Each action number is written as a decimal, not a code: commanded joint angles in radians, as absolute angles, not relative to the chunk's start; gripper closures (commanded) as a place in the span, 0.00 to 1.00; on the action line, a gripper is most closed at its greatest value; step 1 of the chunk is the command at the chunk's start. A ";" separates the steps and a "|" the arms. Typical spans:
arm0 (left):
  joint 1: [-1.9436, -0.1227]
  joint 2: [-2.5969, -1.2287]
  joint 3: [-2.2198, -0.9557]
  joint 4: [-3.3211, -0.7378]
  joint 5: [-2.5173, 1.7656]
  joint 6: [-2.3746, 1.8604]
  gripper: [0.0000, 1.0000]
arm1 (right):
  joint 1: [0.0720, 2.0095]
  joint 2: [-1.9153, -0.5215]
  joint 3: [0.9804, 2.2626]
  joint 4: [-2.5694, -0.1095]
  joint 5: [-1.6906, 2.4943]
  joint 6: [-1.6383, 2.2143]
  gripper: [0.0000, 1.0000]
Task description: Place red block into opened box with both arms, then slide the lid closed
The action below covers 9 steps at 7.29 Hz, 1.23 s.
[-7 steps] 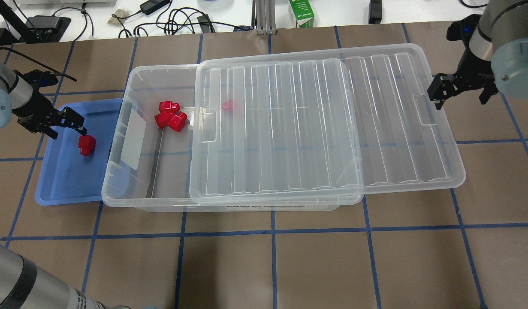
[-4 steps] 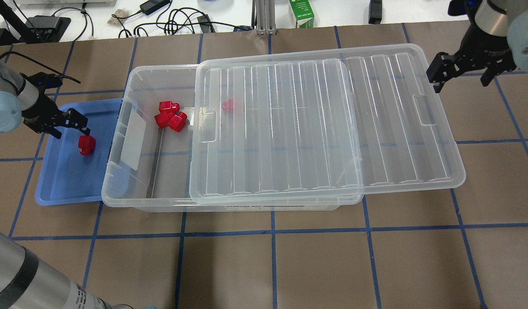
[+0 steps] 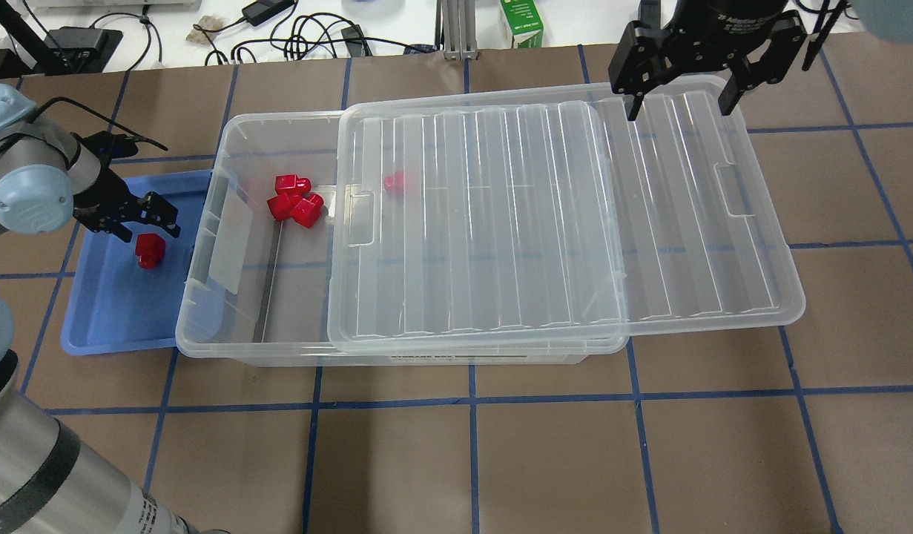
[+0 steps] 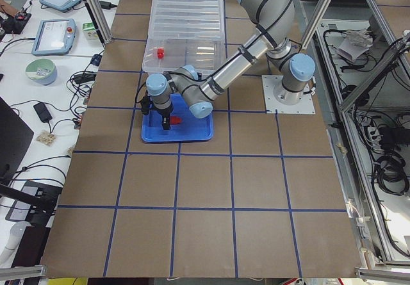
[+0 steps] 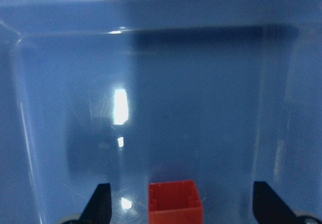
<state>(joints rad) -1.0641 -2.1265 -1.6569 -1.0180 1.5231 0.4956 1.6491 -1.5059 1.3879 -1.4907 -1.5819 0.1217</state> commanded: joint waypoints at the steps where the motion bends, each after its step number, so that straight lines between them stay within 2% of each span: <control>1: -1.063 -2.137 -1.660 -1.023 1.528 0.495 0.62 | 1.658 -1.509 1.402 -1.500 -1.583 0.141 0.00; 3: -1.069 -2.123 -1.655 -1.070 1.595 0.488 0.91 | 1.657 -1.509 1.402 -1.500 -1.583 0.141 0.00; 4: -1.065 -2.118 -1.654 -1.092 1.592 0.491 0.99 | 1.657 -1.508 1.404 -1.500 -1.582 0.140 0.00; 6: -1.077 -2.065 -1.576 -1.280 1.591 0.486 0.99 | 1.657 -1.503 1.405 -1.502 -1.580 0.140 0.00; 9: -1.142 -1.976 -1.323 -1.598 1.582 0.483 0.99 | 1.657 -1.500 1.405 -1.502 -1.583 0.140 0.00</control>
